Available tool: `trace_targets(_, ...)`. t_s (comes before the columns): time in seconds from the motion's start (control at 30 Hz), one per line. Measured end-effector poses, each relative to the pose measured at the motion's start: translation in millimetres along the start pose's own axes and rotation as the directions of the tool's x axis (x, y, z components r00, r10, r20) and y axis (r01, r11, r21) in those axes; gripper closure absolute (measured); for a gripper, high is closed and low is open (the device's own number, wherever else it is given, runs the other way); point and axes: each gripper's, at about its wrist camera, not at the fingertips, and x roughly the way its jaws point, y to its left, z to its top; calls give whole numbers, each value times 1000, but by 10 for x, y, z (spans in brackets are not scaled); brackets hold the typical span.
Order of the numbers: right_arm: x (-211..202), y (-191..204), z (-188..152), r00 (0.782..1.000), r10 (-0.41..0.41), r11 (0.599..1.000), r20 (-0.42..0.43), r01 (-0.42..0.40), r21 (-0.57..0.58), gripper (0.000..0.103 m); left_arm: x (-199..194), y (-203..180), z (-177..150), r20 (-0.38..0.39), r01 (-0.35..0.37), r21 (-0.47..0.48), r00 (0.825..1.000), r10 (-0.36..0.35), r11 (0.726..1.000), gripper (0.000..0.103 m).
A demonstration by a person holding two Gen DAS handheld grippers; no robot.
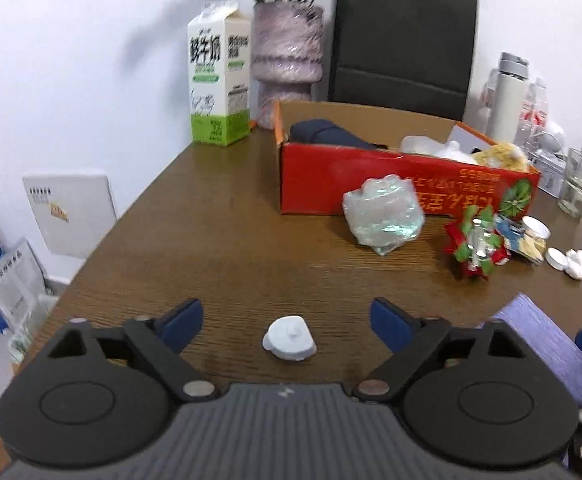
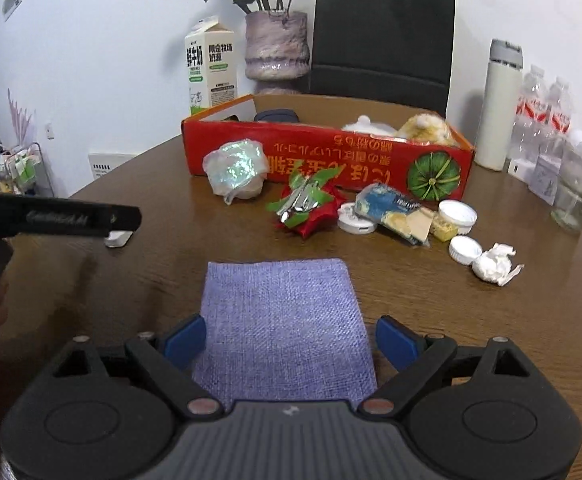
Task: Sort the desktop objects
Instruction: 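Grasp the small white round item with left tool while right tool grasps the purple cloth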
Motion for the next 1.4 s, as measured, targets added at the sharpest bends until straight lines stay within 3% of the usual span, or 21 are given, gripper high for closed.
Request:
trace_targets(0.1, 51, 9, -9, 1000, 7, 1000, -12, -7, -5, 16, 89, 33, -20, -48, -8, -21, 999, 7, 1000, 31)
trace_targets(0.17, 58, 29, -5, 1000, 17, 1000, -5, -17, -17, 17, 59, 41, -23, -23, 8, -28, 1000, -9, 1000, 37)
trace_targets(0.2, 66, 39, -8, 1000, 20, 1000, 2, -20, -20, 19, 66, 38, -25, -29, 29, -27, 999, -30, 999, 51)
trace_targets(0.23, 74, 48, -8, 1000, 22, 999, 9, -22, -23, 21, 74, 18, -33, -33, 30, -17, 999, -30, 999, 54)
trace_targets(0.3, 82, 52, -3, 999, 34, 999, 25, -33, -26, 41, 61, -31, -51, -29, 23, 11, 999, -23, 1000, 74)
trace_targets(0.4, 83, 80, 18, 998, 41, 999, 41, -40, -33, 68, 11, -96, -83, -24, 40, 45, 999, -39, 998, 77)
trace_targets(0.5, 73, 127, 22, 998, 30, 999, 49, -28, -47, 85, -31, -160, -115, -18, 19, 67, 1000, -17, 998, 77)
trace_targets(0.6, 52, 126, 15, 998, -3, 999, 58, 5, -34, 93, -121, -206, -170, -6, -13, 59, 1000, 13, 998, 77)
trace_targets(0.8, -120, -9, -61, 992, -80, 997, 96, 78, 20, 96, -421, -182, -279, -15, -38, -5, 999, 38, 999, 77)
trace_targets(1.0, -460, -65, -105, 965, -129, 992, 228, 128, 20, 96, -689, -279, -228, 23, -56, 22, 998, 55, 998, 77)
trace_targets(1.1, -560, -125, -113, 960, -121, 992, 253, 114, 46, 96, -732, -330, -188, 22, -64, 16, 998, 64, 998, 77)
trace_targets(1.4, -633, -278, -65, 953, -138, 989, 270, 116, 94, 96, -630, -362, 25, 9, 55, -27, 998, -55, 998, 77)
